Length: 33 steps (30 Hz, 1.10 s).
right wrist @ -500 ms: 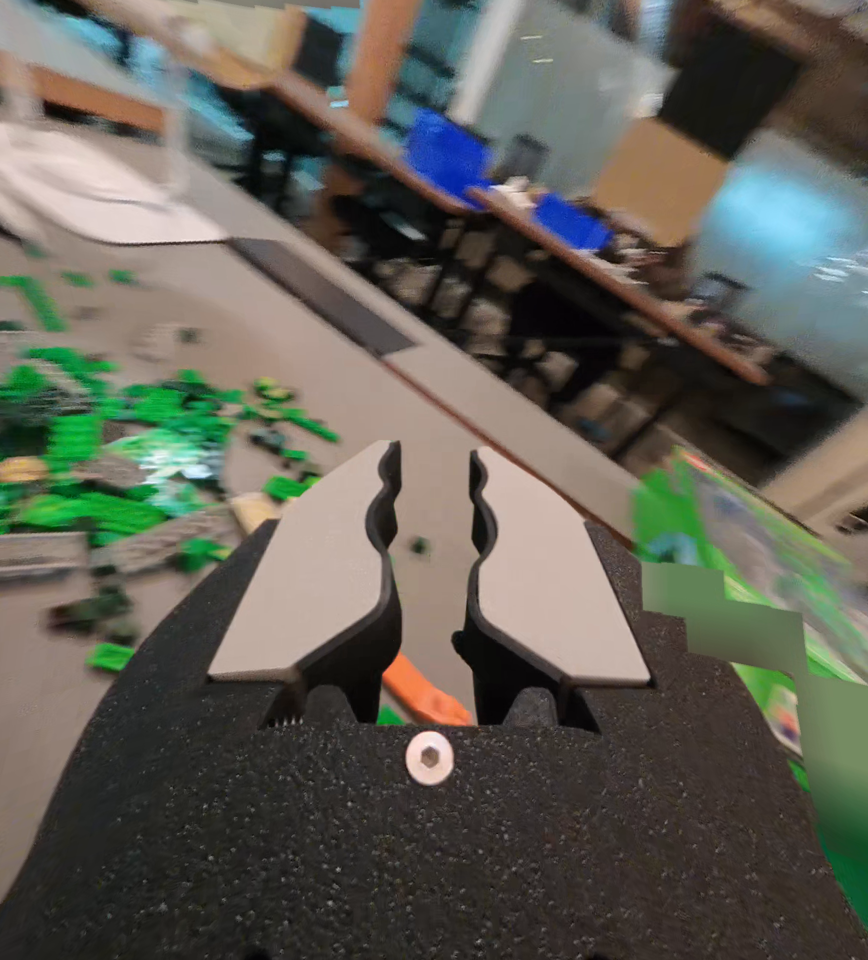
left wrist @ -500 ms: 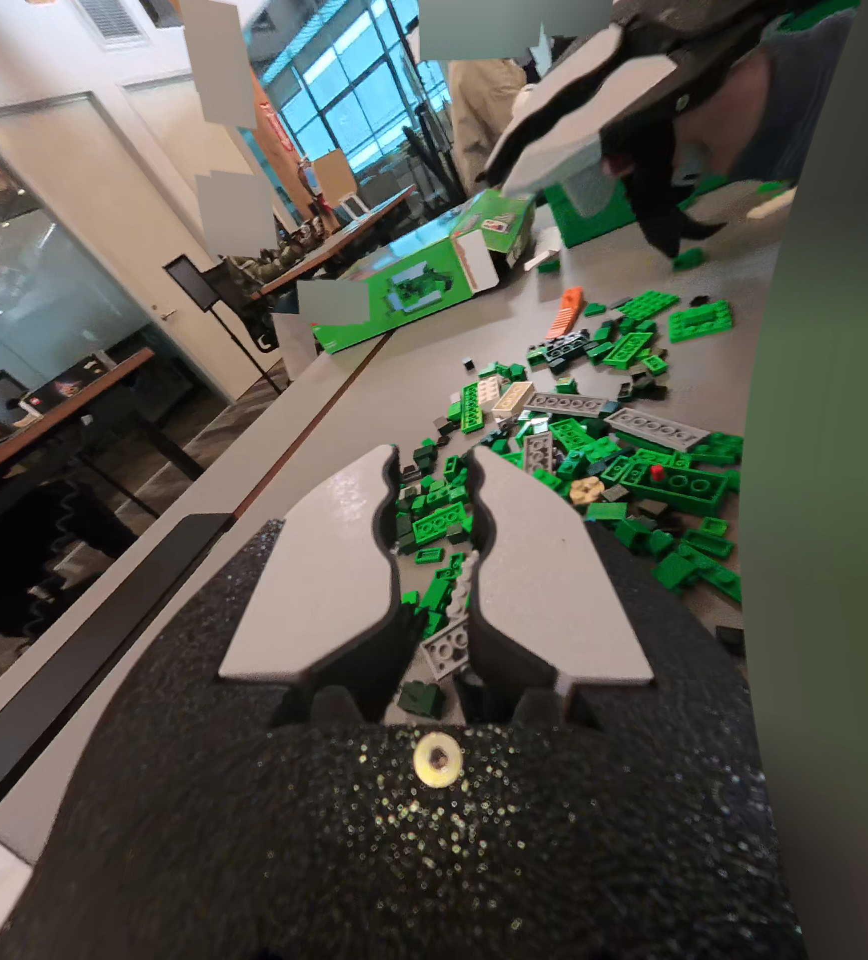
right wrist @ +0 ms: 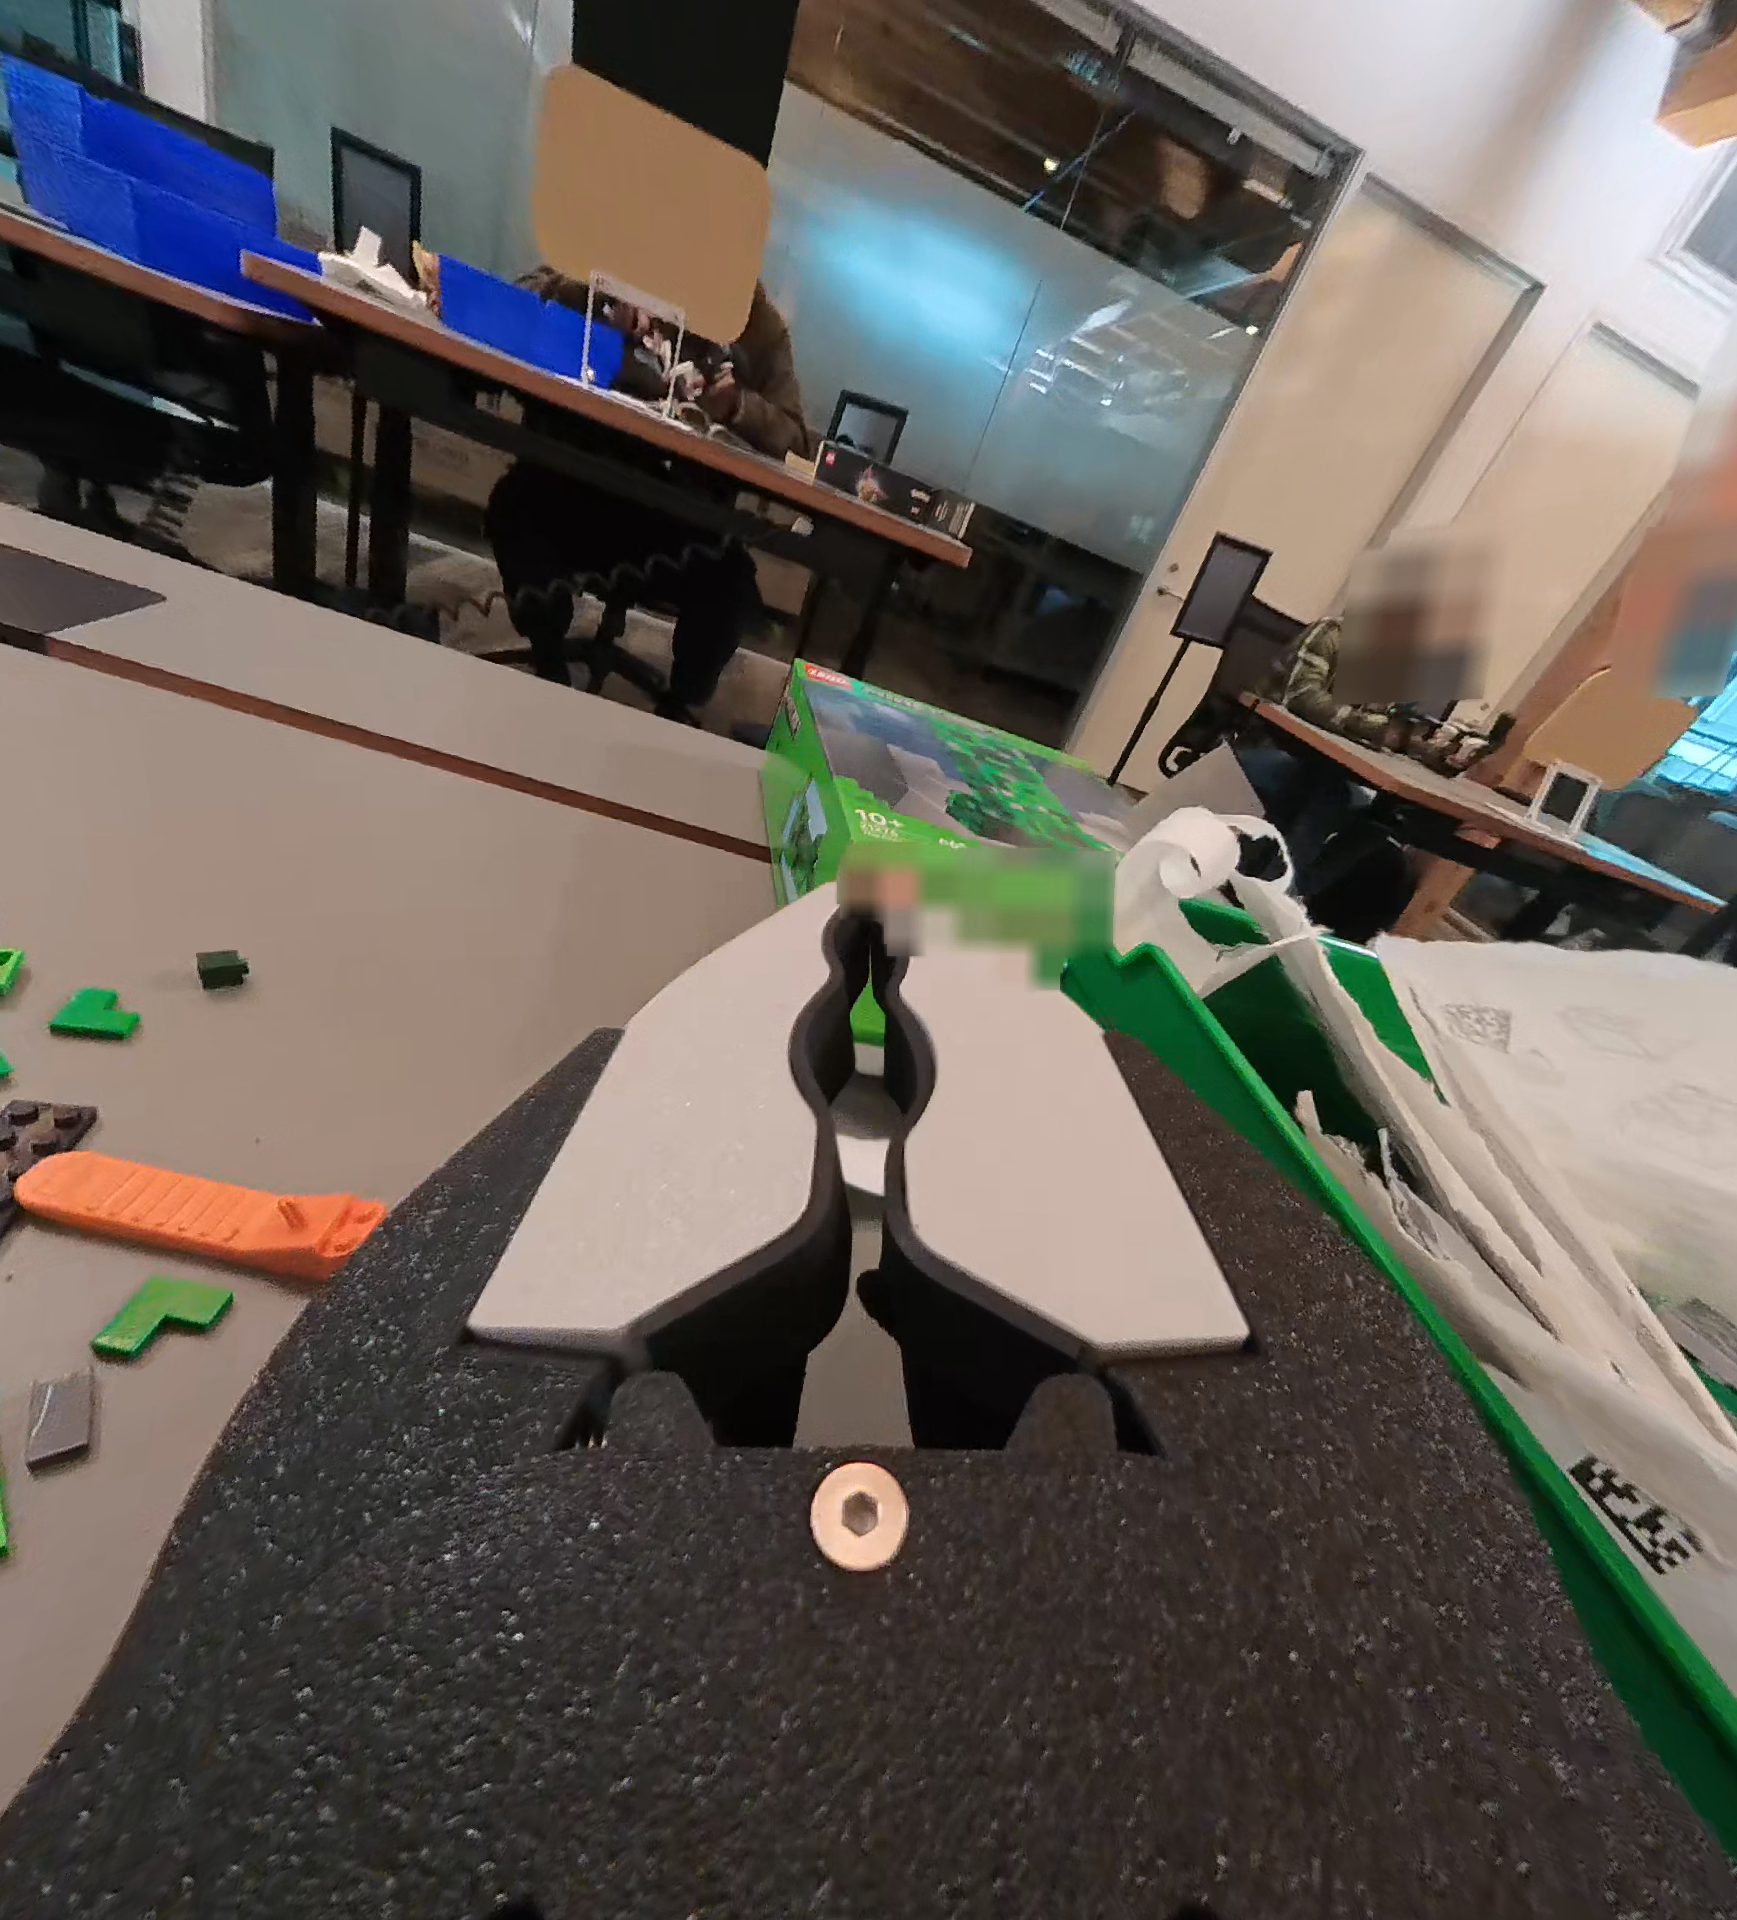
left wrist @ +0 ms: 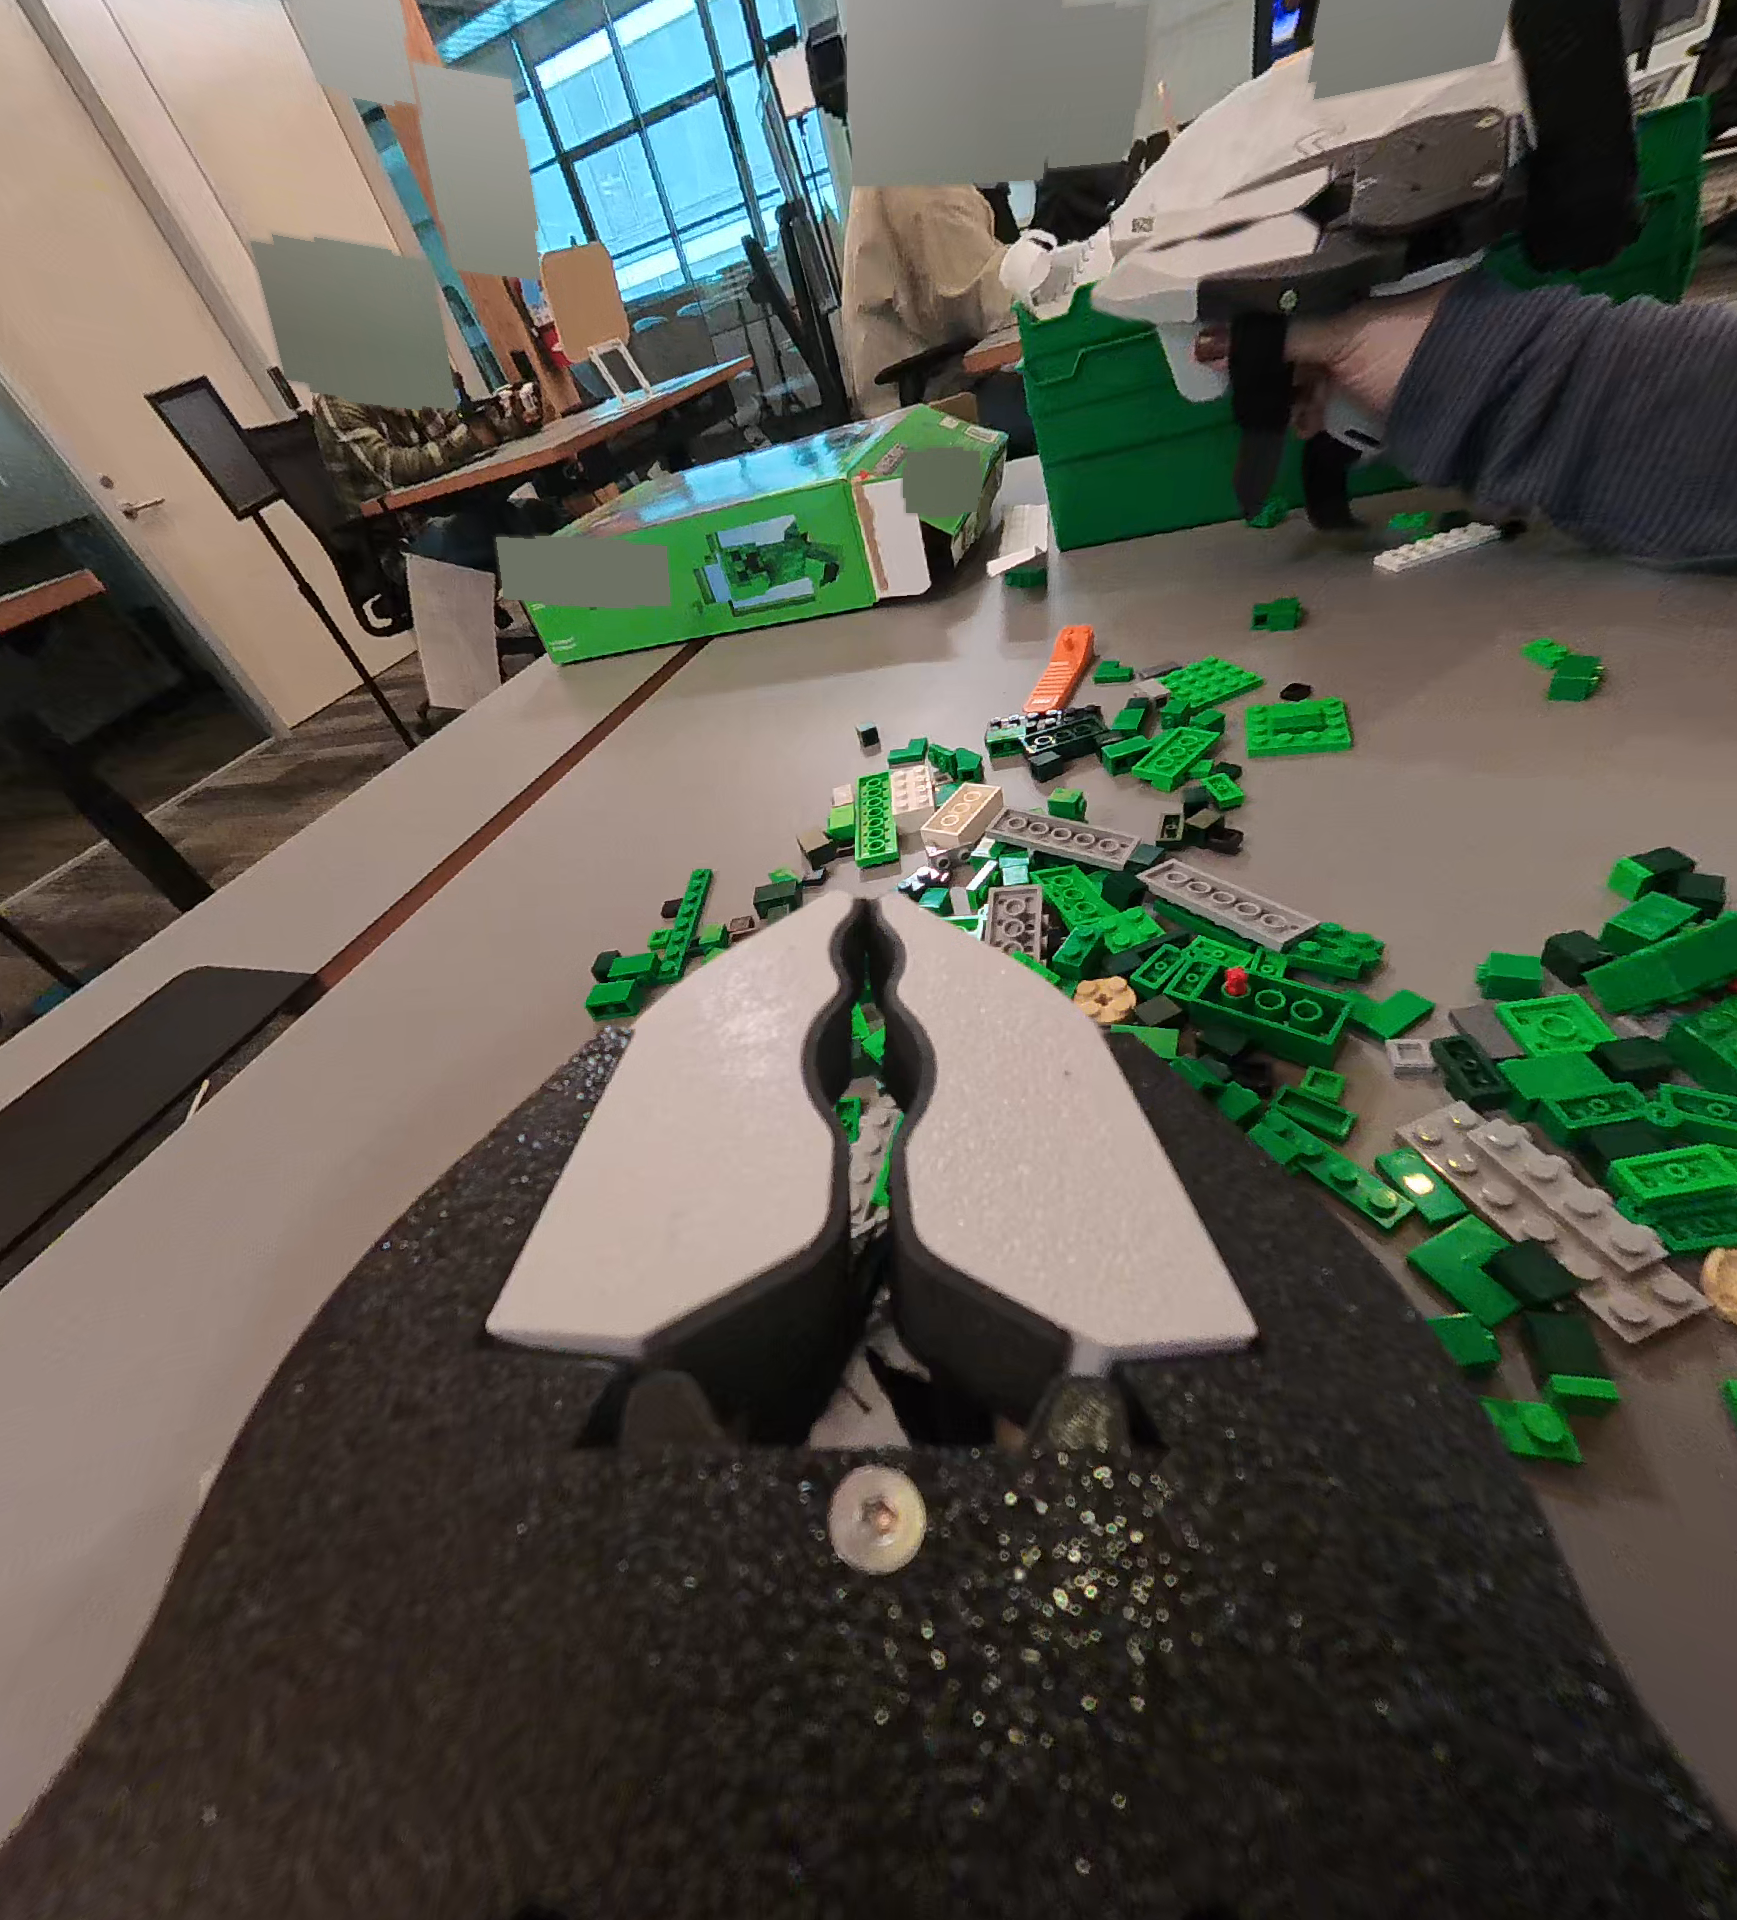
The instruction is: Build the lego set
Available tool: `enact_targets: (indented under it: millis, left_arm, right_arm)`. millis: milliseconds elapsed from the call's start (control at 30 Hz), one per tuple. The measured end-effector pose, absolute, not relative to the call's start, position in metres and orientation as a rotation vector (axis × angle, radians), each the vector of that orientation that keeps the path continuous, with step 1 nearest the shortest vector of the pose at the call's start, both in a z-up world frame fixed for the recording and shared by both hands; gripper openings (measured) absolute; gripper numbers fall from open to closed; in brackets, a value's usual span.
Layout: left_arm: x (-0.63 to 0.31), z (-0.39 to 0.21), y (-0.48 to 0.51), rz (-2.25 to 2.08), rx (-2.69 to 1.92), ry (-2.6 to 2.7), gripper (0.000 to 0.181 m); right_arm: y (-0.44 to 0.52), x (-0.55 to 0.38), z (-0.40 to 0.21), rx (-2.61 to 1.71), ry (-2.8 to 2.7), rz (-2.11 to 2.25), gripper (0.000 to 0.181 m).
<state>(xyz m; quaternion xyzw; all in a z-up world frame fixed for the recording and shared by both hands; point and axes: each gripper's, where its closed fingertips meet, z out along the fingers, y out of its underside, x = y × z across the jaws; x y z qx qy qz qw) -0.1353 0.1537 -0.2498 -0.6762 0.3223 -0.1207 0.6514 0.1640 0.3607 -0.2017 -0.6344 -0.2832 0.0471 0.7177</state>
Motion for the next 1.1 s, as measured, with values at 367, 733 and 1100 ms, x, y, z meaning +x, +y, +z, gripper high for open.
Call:
enact_targets:
  millis: [367, 733, 1100]
  left_arm:
    - [-0.13, -0.254, 0.153, -0.247, -1.54, 0.785, 0.0]
    - [-0.128, -0.256, 0.152, -0.239, -1.541, 0.808, 0.0]
    - [-0.129, -0.251, 0.152, -0.253, -1.504, 0.792, 0.0]
  right_arm:
    - [0.315, 0.194, -0.215, -1.781, -0.785, 0.083, 0.006]
    - [0.258, 0.236, -0.252, -1.989, -0.81, 0.037, 0.006]
    - [0.25, 0.245, -0.228, -1.715, -0.556, 0.391, 0.005]
